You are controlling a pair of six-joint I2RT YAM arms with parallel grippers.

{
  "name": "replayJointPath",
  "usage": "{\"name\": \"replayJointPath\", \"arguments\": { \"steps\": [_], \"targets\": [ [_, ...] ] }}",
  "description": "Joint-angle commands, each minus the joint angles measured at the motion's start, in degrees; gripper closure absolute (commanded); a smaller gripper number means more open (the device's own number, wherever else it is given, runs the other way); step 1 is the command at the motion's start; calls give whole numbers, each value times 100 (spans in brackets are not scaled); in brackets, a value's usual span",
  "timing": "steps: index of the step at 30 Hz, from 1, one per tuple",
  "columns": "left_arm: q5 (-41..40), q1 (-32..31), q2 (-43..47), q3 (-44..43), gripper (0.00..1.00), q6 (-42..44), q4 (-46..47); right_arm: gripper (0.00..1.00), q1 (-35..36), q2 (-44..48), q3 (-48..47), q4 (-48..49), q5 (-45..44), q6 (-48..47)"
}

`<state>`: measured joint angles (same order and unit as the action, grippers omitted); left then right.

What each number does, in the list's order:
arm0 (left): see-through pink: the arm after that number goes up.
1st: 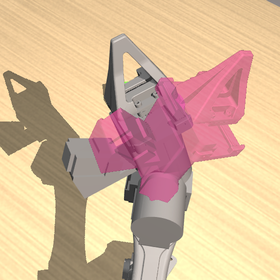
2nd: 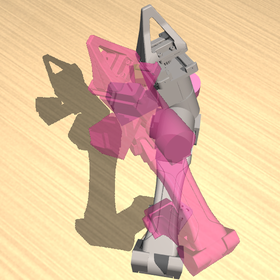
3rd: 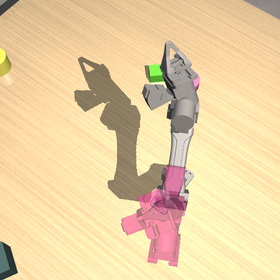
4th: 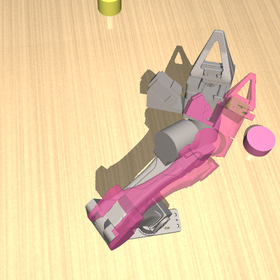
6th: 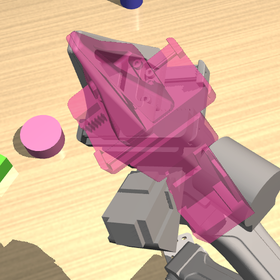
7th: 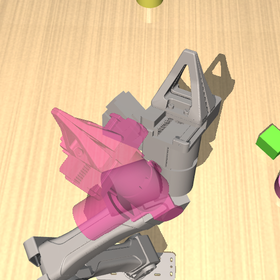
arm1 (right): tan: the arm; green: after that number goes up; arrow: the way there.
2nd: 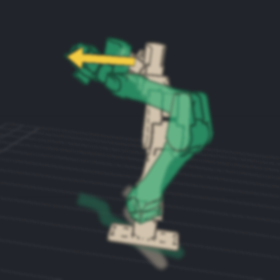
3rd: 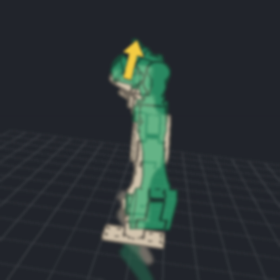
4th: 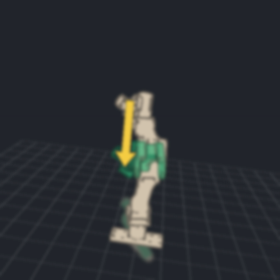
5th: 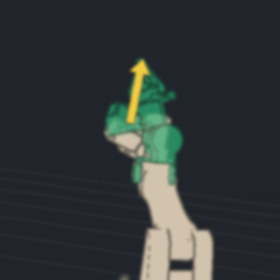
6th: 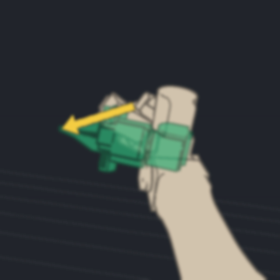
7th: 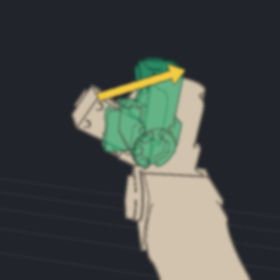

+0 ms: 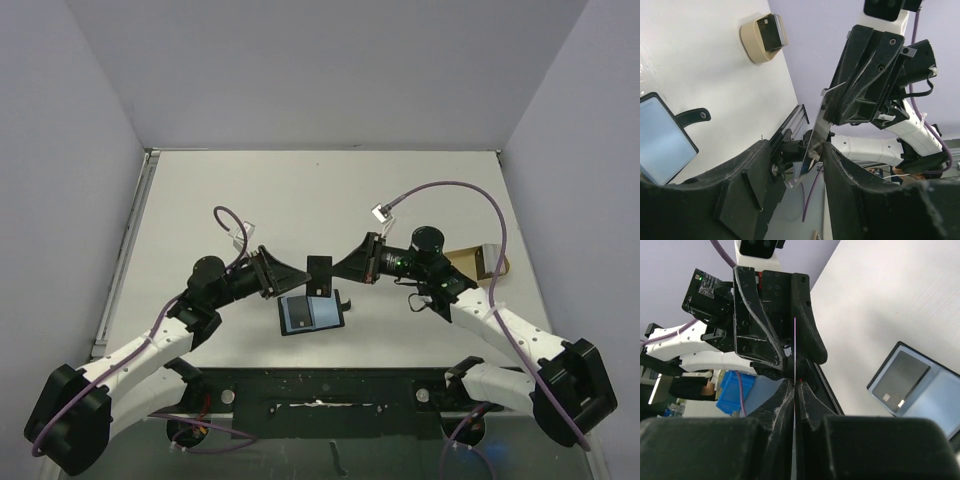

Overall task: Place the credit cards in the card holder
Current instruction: Pick up the credit card from the storage box.

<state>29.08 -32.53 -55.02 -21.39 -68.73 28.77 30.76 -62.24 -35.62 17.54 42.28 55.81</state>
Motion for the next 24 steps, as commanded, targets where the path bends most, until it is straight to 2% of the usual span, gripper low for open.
{"name": "replayJointPath", "arguments": {
  "steps": [1, 4, 7, 9, 11, 14, 17, 20, 24],
  "targets": [
    [178, 31, 4, -195, 58, -176, 677, 100, 226, -162, 28, 910, 157, 360],
    [209, 36, 26, -109, 71, -294, 860, 100, 281, -254, 65, 900, 106, 367],
    [207, 52, 66, -32, 92, -345, 918, 100, 285, -307, 85, 821, 68, 342],
    [179, 81, 96, 13, 100, -351, 880, 99, 290, -315, 58, 656, 6, 275],
    [106, 98, 128, 57, 100, -333, 764, 93, 289, -315, 4, 400, -126, 184],
    [-4, 120, 181, 51, 100, -224, 415, 77, 289, -282, -120, -116, -381, 3],
    [-157, 133, 232, 11, 100, -12, -35, 67, 290, -183, -223, -727, -818, -221],
    [-537, 134, 303, -124, 100, 388, -987, 62, 289, -122, -297, -1314, -1324, -493],
    [-1014, 134, 314, -273, 100, 790, -1908, 61, 333, -278, -397, -1951, -1894, -681]
  ]
}}
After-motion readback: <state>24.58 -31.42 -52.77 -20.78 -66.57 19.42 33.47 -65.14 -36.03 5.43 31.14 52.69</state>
